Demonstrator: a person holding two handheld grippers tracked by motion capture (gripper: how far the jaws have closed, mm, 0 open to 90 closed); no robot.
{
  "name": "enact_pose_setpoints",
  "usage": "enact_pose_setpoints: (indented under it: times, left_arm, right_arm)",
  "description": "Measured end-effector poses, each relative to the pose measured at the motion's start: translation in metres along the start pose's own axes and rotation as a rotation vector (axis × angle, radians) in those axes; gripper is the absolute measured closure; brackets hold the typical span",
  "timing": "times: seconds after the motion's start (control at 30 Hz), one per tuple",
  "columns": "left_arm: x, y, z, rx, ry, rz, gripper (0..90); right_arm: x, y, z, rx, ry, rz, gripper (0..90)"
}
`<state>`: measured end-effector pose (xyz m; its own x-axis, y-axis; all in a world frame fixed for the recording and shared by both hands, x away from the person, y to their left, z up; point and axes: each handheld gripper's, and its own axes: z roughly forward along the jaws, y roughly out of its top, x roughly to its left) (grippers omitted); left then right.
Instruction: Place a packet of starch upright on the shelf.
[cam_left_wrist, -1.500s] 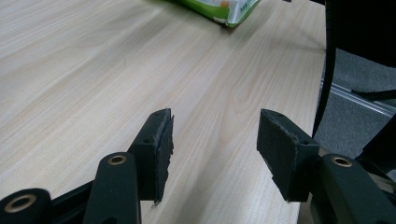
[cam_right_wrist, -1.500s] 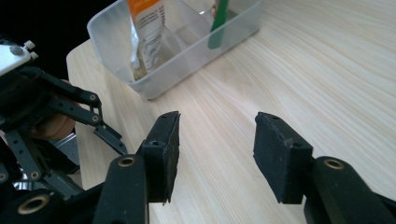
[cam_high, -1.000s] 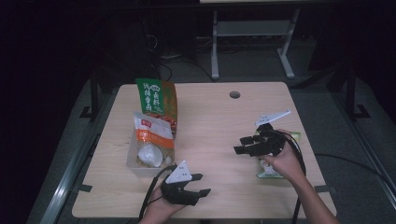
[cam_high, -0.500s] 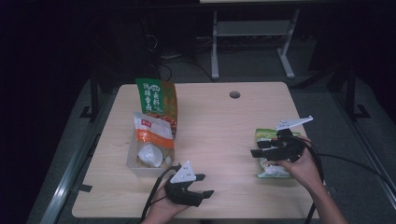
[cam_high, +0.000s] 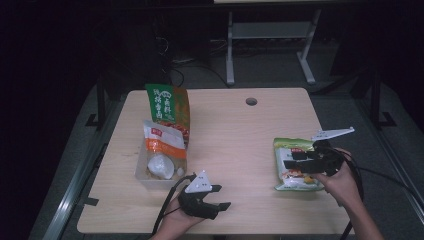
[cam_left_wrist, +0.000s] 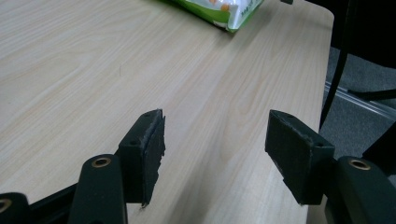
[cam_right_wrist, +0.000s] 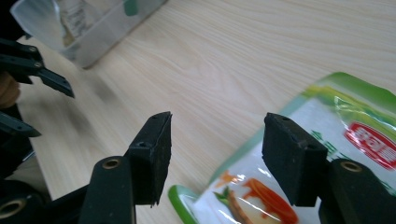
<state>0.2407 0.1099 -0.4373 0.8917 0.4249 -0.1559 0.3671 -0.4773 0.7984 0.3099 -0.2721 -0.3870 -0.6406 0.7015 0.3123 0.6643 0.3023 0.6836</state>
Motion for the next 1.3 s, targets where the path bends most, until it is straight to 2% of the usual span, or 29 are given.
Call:
enact_pose_setpoints:
  times: [0.43, 0.73, 0.8, 0.97, 1.07, 1.17, 1.23, 1.3]
  left_arm:
    - [0.003, 0.015, 0.015, 0.021, -0.008, 0.017, 34.9]
    - [0.002, 0.036, 0.036, 0.014, -0.015, 0.019, 34.0]
    - [0.001, 0.041, 0.042, 0.013, -0.021, 0.027, 33.9]
    - [-0.004, 0.053, 0.056, 0.030, -0.035, 0.039, 33.8]
    - [-0.005, 0.059, 0.064, 0.033, -0.050, 0.045, 33.8]
    - [-0.005, 0.063, 0.074, 0.041, -0.059, 0.038, 33.8]
    - [-0.005, 0.066, 0.080, 0.043, -0.067, 0.028, 33.1]
    - [-0.006, 0.067, 0.085, 0.040, -0.077, 0.015, 33.0]
  right_arm:
    - [-0.026, -0.012, -0.002, 0.058, -0.106, 0.069, 38.4]
    - [-0.058, -0.031, -0.016, 0.054, -0.196, 0.156, 37.8]
    - [-0.066, -0.036, -0.017, 0.042, -0.189, 0.180, 37.5]
    - [-0.078, -0.044, -0.015, 0.055, -0.199, 0.238, 37.1]
    - [-0.085, -0.049, -0.015, 0.055, -0.188, 0.271, 38.4]
    - [-0.089, -0.054, -0.014, 0.060, -0.160, 0.295, 43.9]
    - [-0.090, -0.057, -0.012, 0.060, -0.116, 0.317, 55.5]
    - [-0.090, -0.060, -0.013, 0.045, -0.097, 0.329, 62.4]
